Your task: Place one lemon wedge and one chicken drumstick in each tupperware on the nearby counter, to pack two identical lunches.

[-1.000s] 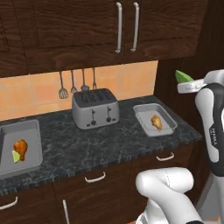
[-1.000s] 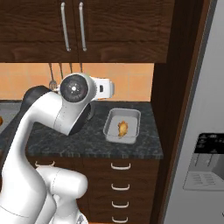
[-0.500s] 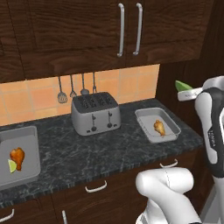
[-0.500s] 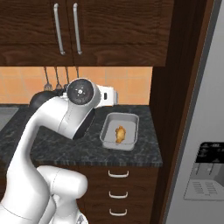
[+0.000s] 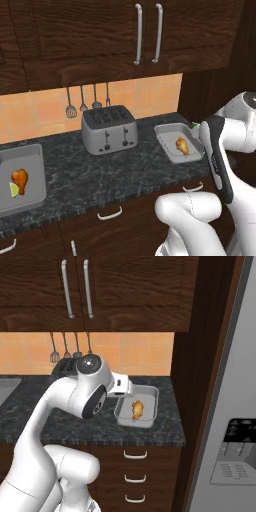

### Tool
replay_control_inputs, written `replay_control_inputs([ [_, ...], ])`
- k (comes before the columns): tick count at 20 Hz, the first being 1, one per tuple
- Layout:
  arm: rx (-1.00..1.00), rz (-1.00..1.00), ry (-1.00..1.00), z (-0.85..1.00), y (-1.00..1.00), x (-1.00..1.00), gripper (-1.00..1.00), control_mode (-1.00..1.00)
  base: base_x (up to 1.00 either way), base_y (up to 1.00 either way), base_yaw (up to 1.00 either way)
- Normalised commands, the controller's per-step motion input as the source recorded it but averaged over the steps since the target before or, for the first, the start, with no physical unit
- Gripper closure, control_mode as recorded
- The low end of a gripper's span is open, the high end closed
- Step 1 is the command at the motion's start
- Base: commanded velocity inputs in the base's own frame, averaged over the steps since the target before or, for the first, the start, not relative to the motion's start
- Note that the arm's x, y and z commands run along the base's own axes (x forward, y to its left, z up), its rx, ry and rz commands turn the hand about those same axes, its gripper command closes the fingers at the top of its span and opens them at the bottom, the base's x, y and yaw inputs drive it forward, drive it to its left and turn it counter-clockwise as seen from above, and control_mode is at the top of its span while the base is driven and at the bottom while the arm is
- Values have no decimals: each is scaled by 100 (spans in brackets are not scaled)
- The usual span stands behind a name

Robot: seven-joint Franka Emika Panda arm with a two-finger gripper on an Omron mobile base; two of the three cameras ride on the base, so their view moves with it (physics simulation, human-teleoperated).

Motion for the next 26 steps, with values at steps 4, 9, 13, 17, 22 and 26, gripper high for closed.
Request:
replay_control_inputs([
  [4,0,-6,17,-63,-4,53,100,-100,0,0,0],
  [9,2,-9,16,-52,-13,56,100,-100,0,0,0],
  [13,3,-7,20,-43,-26,53,100,-100,0,0,0],
  [17,6,-4,19,-42,-23,59,100,-100,0,0,0],
  [22,11,-3,7,-45,-8,59,100,-100,0,0,0],
  [26,10,-1,0,-47,-9,33,100,-100,0,0,0],
])
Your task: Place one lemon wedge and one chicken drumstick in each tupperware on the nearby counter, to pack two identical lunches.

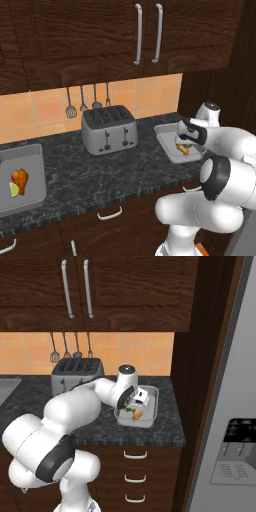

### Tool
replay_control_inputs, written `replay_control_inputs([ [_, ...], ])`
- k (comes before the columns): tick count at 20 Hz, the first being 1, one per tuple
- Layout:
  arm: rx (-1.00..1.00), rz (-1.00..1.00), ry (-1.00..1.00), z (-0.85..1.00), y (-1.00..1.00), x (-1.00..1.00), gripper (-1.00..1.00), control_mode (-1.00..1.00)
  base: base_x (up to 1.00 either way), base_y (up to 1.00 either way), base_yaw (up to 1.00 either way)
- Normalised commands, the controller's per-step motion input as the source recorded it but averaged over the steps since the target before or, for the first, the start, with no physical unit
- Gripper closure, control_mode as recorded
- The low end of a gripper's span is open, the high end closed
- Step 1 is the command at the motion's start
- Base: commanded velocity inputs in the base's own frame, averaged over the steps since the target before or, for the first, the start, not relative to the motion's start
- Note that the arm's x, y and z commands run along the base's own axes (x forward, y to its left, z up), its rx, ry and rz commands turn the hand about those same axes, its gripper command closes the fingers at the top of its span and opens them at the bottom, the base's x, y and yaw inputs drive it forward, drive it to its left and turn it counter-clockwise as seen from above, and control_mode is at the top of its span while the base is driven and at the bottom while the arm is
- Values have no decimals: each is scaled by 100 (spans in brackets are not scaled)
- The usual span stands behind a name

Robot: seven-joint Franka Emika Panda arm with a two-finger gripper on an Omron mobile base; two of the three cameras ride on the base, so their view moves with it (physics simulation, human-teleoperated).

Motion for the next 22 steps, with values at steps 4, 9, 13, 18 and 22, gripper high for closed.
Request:
replay_control_inputs([
  [4,5,-3,0,-48,-5,28,100,-100,0,0,0],
  [9,0,-4,0,-27,0,40,100,-100,0,0,0],
  [13,0,-1,0,-29,0,35,100,-100,0,0,0],
  [18,0,0,0,-51,0,22,100,-100,0,0,0],
  [22,0,0,0,-52,1,-21,-100,-100,0,0,0],
])
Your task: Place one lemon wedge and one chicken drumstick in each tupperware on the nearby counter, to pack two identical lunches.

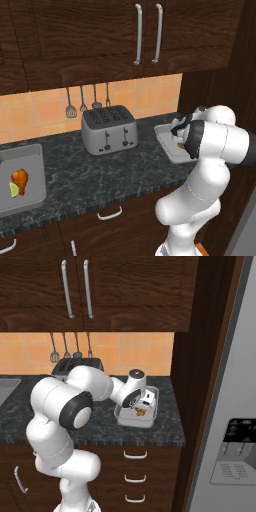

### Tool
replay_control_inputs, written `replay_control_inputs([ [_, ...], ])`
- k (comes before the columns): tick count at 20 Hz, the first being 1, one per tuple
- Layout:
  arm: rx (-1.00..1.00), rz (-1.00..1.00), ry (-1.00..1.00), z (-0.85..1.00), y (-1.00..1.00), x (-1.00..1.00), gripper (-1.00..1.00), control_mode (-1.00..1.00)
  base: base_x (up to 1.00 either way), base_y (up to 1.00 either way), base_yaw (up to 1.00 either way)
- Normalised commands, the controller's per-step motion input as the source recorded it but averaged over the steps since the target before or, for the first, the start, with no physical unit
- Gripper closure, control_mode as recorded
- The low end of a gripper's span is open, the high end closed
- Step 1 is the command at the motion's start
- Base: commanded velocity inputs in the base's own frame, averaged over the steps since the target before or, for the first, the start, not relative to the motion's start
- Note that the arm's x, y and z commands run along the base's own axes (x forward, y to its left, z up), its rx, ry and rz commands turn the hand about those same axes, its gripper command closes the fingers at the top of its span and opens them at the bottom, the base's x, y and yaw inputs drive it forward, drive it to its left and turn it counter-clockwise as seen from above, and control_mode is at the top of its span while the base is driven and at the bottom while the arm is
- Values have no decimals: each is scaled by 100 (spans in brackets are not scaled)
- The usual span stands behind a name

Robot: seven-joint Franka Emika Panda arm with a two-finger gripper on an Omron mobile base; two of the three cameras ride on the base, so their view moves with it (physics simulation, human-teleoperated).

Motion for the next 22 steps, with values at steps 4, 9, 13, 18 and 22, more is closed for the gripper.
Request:
replay_control_inputs([
  [4,0,0,0,-10,7,-15,-100,-100,0,0,0],
  [9,0,0,-1,1,0,-43,-100,-100,0,0,0],
  [13,0,0,-10,27,4,-84,-100,-100,0,0,0],
  [18,0,0,-5,42,22,-74,-100,-100,0,0,0],
  [22,0,0,-2,58,33,-75,-100,-100,0,0,0],
])
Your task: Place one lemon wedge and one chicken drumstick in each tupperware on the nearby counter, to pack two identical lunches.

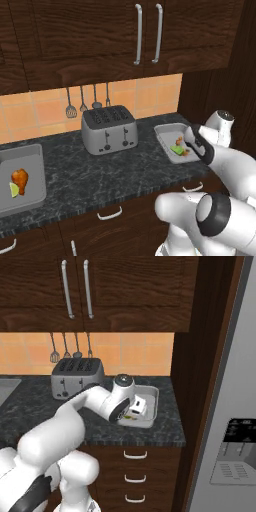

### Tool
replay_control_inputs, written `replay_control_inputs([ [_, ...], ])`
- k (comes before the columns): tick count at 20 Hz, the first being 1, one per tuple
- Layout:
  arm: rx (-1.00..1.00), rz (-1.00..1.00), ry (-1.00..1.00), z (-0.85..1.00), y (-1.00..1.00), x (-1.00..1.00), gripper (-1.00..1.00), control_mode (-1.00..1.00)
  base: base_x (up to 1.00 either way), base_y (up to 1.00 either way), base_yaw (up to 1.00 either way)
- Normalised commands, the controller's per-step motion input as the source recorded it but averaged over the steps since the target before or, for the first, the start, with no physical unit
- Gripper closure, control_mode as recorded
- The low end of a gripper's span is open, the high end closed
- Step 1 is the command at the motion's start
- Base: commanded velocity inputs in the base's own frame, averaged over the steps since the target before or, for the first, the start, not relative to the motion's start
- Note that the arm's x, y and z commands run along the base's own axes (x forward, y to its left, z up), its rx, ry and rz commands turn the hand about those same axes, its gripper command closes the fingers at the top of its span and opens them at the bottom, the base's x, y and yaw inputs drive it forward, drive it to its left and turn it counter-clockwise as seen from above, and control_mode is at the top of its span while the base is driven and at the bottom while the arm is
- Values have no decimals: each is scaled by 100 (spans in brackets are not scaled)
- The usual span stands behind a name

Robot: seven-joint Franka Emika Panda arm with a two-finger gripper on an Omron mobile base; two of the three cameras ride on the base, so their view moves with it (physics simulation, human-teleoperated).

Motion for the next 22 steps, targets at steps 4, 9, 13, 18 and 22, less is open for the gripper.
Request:
replay_control_inputs([
  [4,0,0,0,68,33,-68,-100,-100,0,0,0],
  [9,0,0,-2,75,19,-69,-100,-100,0,0,0],
  [13,0,-3,0,71,8,-84,-100,-100,0,0,0],
  [18,1,-4,-3,88,15,-65,-100,-100,0,0,0],
  [22,0,-6,-10,81,49,-50,-100,-100,0,0,0],
])
